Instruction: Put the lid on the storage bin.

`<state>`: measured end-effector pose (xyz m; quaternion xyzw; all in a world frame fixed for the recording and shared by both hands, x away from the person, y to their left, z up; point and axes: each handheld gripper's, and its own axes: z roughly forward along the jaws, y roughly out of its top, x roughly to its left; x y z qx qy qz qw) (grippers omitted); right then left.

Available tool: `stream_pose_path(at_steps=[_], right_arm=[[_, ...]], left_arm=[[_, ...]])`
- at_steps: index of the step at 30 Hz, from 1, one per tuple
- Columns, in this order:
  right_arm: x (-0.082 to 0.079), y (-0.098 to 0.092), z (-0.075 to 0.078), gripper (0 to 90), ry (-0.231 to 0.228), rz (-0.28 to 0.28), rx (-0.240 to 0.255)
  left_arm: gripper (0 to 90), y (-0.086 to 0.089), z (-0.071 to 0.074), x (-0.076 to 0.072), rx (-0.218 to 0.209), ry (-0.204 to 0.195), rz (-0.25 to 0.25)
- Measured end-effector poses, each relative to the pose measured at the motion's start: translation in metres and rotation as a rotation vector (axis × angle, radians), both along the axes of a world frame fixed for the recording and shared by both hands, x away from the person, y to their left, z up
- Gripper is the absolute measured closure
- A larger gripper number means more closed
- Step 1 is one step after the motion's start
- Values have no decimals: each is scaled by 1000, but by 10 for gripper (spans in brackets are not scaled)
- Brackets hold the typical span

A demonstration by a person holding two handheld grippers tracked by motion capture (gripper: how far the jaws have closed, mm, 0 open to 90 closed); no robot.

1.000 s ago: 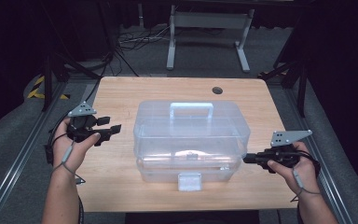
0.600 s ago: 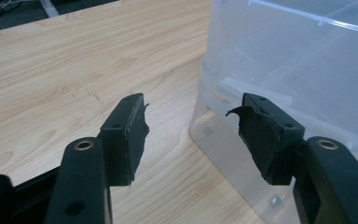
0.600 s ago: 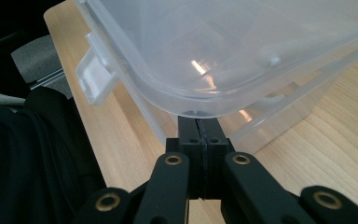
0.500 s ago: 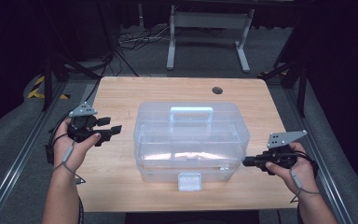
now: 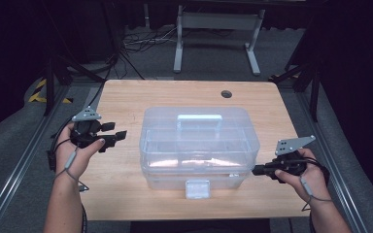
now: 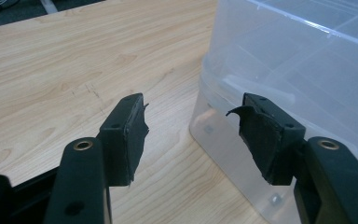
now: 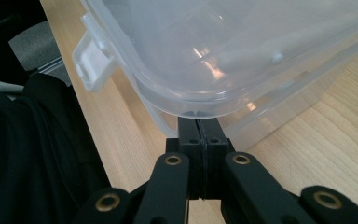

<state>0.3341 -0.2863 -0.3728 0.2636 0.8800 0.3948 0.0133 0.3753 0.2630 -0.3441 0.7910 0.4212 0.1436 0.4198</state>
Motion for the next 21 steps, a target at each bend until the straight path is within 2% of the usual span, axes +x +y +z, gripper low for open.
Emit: stream_pose_path(at_steps=[13, 21], right_arm=[[0, 4, -4, 900, 24, 13, -62], [0, 4, -5, 900, 42, 20, -78]], left_arm=[[417, 0, -1, 1, -2, 5, 4], [417, 0, -2, 1, -1, 10, 1]])
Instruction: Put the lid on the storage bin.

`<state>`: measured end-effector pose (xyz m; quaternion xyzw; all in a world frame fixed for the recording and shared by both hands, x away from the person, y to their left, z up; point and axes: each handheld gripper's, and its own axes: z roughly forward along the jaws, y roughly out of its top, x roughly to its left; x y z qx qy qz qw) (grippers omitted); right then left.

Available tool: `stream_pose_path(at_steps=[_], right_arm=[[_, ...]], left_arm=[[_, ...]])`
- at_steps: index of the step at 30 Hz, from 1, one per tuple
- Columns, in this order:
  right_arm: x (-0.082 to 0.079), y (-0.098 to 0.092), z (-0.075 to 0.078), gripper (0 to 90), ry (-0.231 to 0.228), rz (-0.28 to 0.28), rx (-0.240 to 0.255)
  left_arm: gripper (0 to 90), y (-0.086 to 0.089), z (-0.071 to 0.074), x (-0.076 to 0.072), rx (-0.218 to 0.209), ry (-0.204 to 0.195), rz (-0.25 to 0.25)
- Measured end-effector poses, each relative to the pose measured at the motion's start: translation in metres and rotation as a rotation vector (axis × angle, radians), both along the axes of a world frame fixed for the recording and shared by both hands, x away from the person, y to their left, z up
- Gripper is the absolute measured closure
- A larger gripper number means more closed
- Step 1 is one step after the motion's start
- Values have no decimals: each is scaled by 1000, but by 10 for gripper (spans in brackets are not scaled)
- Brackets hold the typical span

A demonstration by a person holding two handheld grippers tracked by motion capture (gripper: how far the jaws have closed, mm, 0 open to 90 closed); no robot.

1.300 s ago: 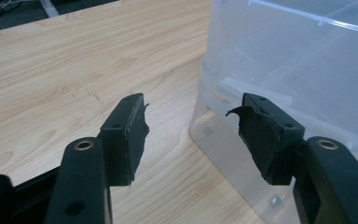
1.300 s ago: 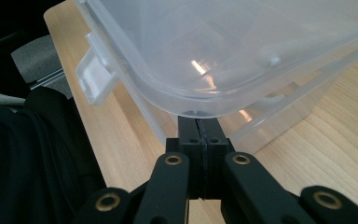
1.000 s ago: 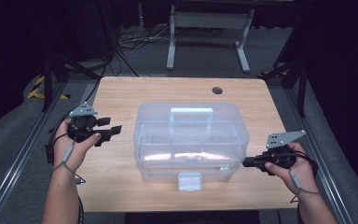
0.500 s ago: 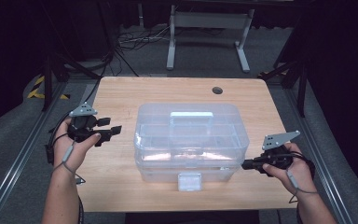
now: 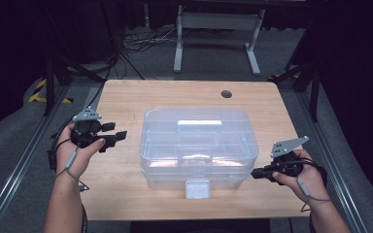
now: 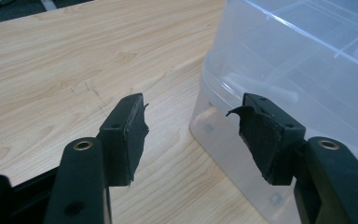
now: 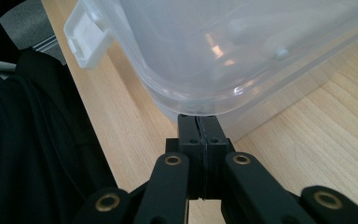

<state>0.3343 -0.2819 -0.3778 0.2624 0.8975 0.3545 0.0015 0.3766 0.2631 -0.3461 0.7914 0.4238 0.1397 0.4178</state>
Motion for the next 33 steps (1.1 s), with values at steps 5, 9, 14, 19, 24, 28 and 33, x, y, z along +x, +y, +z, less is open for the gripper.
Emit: stream_pose_path(at_steps=[5, 9, 14, 19, 24, 28, 33], right_arm=[[0, -1, -1, 900, 9, 4, -7], [0, 0, -1, 900, 19, 8, -17], [0, 0, -2, 895, 29, 9, -29], [-1, -1, 0, 866, 47, 22, -16], [-2, -4, 4, 831, 46, 27, 3], [-1, -8, 10, 811, 38, 24, 16], [1, -13, 17, 794, 23, 22, 37]], left_arm=[[417, 0, 0, 0, -2, -3, 2], [418, -1, 0, 0, -3, -3, 2], [417, 0, 0, 0, -1, -4, 1], [418, 0, 0, 0, 0, -5, 2], [418, 1, 1, -2, 1, -8, 8], [418, 2, 1, -6, 7, -12, 11], [418, 4, 0, -11, 14, -14, 21]])
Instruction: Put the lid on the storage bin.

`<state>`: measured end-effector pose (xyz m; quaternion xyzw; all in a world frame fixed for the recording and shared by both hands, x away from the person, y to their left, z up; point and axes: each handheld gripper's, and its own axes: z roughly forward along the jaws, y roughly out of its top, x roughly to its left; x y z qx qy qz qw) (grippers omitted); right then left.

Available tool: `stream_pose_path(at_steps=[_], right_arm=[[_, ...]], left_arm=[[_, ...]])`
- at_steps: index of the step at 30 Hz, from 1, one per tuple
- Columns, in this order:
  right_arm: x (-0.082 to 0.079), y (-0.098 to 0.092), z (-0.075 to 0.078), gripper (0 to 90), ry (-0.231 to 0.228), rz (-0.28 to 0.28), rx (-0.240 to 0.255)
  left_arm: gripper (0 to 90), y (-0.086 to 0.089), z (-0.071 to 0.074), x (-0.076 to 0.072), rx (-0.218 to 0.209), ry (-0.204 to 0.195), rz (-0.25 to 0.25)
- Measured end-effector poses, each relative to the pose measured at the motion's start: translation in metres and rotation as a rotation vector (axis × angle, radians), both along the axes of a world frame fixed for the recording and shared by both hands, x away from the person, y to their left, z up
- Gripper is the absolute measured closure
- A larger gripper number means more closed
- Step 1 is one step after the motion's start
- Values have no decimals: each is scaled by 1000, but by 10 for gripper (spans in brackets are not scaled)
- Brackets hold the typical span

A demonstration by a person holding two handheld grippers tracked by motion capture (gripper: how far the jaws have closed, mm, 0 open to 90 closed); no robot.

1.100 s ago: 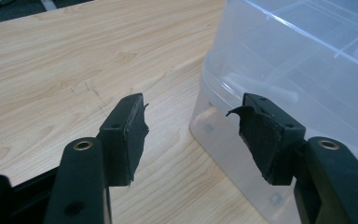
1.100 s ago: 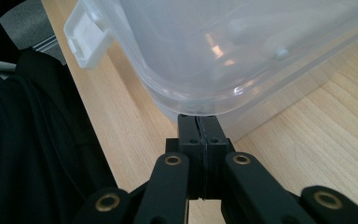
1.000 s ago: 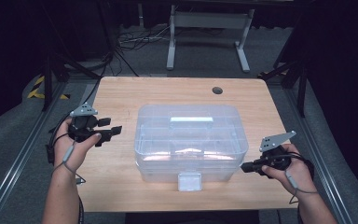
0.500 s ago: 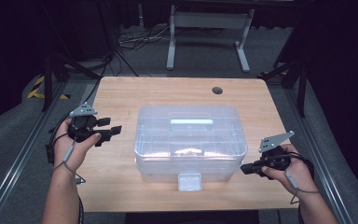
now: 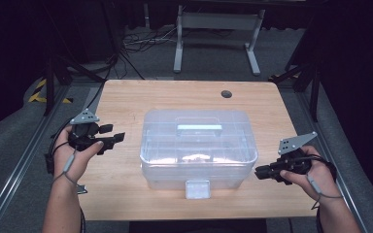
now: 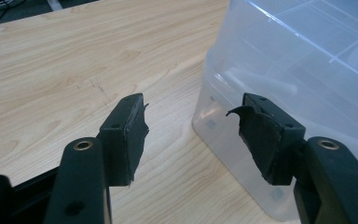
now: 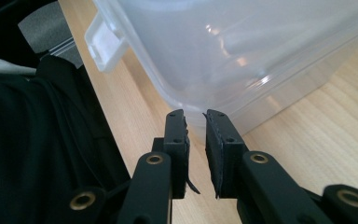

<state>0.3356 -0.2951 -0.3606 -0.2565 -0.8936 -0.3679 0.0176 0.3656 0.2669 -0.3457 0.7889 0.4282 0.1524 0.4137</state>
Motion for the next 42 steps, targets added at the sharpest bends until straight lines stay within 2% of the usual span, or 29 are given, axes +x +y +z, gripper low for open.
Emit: stream_pose_path(at_steps=[10, 14, 21, 23, 24, 29, 31, 34, 35, 36, 37, 39, 42], right_arm=[[5, -17, 20, 766, -59, -37, 57], [10, -24, 23, 742, -84, -72, 85], [22, -37, 25, 625, -129, -176, 141], [25, -42, 24, 546, -142, -214, 160], [27, -45, 24, 516, -168, -239, 165], [34, -62, 21, 415, -220, -329, 158], [37, -68, 18, 397, -224, -355, 159], [40, -74, 15, 383, -227, -375, 157], [42, -77, 13, 382, -229, -379, 150], [46, -83, 8, 363, -233, -394, 120], [47, -85, 7, 357, -233, -401, 110], [50, -90, 2, 357, -226, -410, 100], [53, -96, -5, 345, -206, -430, 91]], left_arm=[[418, 6, -2, -10, 3, -8, 32], [414, 9, -4, -12, 7, -7, 43], [410, 14, -8, -15, 2, -2, 69], [409, 16, -9, -16, -2, 1, 80], [407, 17, -10, -16, -1, 1, 84], [392, 19, -13, -13, 0, 7, 95], [387, 20, -15, -12, 7, 12, 102], [370, 21, -17, -10, 16, 14, 112], [370, 21, -18, -9, 31, 9, 114], [352, 21, -20, -8, 46, 8, 118], [351, 22, -21, -6, 59, 5, 117], [348, 22, -23, -5, 48, 11, 119], [345, 23, -25, -3, 54, 18, 120]])
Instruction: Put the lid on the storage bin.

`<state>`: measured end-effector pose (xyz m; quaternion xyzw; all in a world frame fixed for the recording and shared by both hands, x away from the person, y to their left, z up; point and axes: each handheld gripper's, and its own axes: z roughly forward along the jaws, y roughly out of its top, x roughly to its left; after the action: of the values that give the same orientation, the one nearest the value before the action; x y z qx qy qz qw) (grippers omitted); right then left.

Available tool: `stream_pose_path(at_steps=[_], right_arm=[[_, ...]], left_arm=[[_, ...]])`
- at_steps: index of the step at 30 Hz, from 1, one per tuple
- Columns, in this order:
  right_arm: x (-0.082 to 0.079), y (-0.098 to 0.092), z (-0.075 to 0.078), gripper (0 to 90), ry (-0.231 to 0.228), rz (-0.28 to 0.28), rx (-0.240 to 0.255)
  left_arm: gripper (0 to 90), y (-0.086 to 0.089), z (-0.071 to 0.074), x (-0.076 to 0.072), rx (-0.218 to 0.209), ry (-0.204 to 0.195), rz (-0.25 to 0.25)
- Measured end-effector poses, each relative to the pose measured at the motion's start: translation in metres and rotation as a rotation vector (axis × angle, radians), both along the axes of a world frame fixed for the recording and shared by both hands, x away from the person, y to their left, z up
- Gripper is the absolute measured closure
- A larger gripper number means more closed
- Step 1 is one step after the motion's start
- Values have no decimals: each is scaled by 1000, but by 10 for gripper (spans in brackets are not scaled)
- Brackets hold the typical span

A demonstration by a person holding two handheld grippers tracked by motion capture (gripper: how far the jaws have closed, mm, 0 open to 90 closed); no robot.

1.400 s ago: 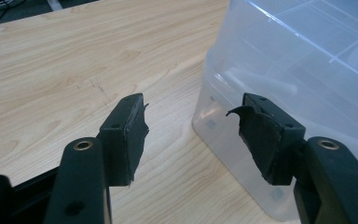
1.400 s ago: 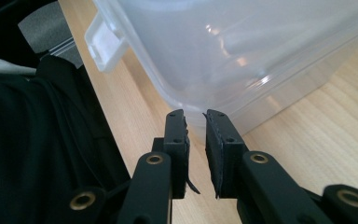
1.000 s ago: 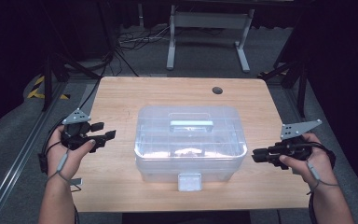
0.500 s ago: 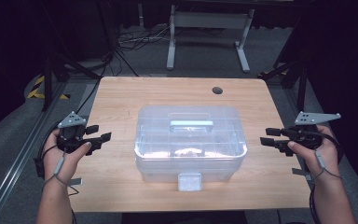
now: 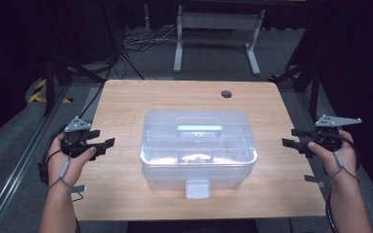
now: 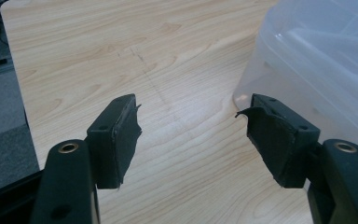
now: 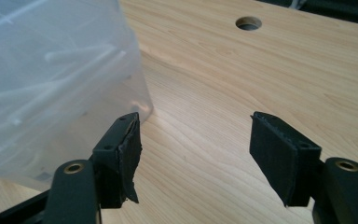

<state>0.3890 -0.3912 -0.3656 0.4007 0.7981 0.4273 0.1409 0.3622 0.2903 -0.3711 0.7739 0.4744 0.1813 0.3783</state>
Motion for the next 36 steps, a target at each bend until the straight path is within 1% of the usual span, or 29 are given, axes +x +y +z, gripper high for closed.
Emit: stream_pose_path(at_steps=[2, 3, 4, 5, 7, 8, 10, 15, 16, 17, 18, 20, 21, 22, 23, 25, 26, 27, 29, 32, 34, 35, 36], right_arm=[[2, -3, -4, 331, 11, -14, -6], [3, -4, -6, 327, 20, -25, -11], [3, -4, -6, 327, 20, -25, -11], [6, -6, -12, 313, 35, -36, -17], [8, -8, -17, 300, 45, -46, -21], [8, -8, -17, 300, 45, -46, -21], [12, -9, -25, 279, 58, -55, -33], [20, -9, -41, 222, 91, -55, -57], [20, -9, -41, 222, 91, -55, -57], [22, -9, -44, 208, 94, -53, -64], [24, -8, -50, 202, 102, -52, -77], [27, -7, -55, 184, 109, -53, -87], [27, -7, -55, 184, 109, -53, -87], [30, -5, -61, 183, 116, -46, -98], [30, -5, -61, 183, 116, -46, -98], [33, -2, -69, 182, 140, -40, -111], [33, -2, -69, 182, 140, -40, -111], [35, -1, -74, 183, 150, -35, -126], [36, 0, -76, 183, 154, -35, -130], [38, 4, -84, 182, 178, -24, -143], [39, 5, -85, 182, 180, -22, -147], [40, 7, -89, 183, 179, -20, -167], [40, 7, -89, 183, 179, -20, -167]], left_arm=[[342, 1, -2, 1, 3, 5, 1], [341, 2, -3, 2, -2, 11, 2], [340, 2, -3, 2, -2, 11, 2], [339, 2, -5, 3, -2, 18, 7], [337, 3, -6, 3, 0, 21, 7], [337, 3, -7, 4, -3, 24, 6], [333, 3, -8, 5, -6, 32, 10], [330, 5, -15, 9, 2, 54, 16], [330, 5, -15, 9, 2, 54, 16], [330, 5, -16, 9, 3, 57, 14], [329, 6, -18, 10, 3, 60, 15], [328, 6, -20, 11, 2, 68, 16], [326, 6, -20, 11, 2, 68, 16], [325, 6, -22, 12, 4, 78, 14], [325, 6, -22, 12, 4, 78, 14], [324, 6, -23, 13, 6, 83, 14], [324, 6, -24, 13, 9, 87, 13], [321, 6, -26, 14, 9, 92, 14], [321, 6, -26, 14, 9, 96, 14], [319, 6, -29, 15, 15, 107, 11], [317, 6, -30, 16, 14, 113, 11], [317, 6, -32, 16, 21, 121, 9], [317, 6, -33, 17, 19, 125, 8]])
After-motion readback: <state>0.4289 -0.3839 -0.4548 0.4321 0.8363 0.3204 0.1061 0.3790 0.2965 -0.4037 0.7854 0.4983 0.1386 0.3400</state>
